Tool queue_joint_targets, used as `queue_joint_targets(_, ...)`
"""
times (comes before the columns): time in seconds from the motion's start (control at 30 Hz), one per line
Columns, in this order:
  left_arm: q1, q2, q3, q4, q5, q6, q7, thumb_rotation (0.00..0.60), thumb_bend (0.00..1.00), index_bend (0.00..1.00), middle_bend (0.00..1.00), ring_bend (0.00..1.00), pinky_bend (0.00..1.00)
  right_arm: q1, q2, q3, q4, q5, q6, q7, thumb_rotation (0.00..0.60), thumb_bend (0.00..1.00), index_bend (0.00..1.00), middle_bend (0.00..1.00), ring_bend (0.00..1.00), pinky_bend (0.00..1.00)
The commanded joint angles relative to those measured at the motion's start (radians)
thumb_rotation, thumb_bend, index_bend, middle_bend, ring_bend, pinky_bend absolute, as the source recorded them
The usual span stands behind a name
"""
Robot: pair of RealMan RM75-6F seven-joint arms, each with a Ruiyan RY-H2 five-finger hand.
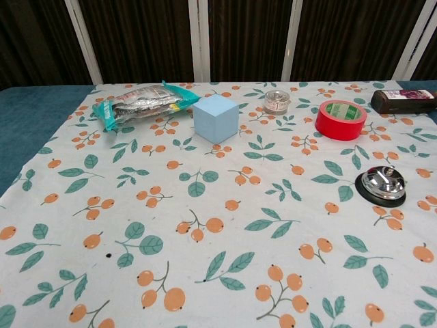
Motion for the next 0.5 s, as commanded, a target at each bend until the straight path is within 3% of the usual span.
queue_joint_targets(0.03, 0.002, -0.004, -0.001, 0.011, 0.01, 0.01, -0.007, 0.6, 0.3, 0.09, 0.0, 0.0, 0.09, -0.001, -0.005, 0.002, 0.007, -0.005, 0.006, 0.003, 0.6, 0.93, 0.02, 0.0, 0.0, 0.0)
queue_joint_targets(0.5, 0.004, -0.002, 0.002, 0.003, -0.007, -0.005, -0.002, 0.6, 0.3, 0.1, 0.0, 0.0, 0.09, 0.004, -0.019, -0.002, 0.011, -0.011, -0.001, 0.02, 0.6, 0.93, 0.02, 0.0, 0.0, 0.0)
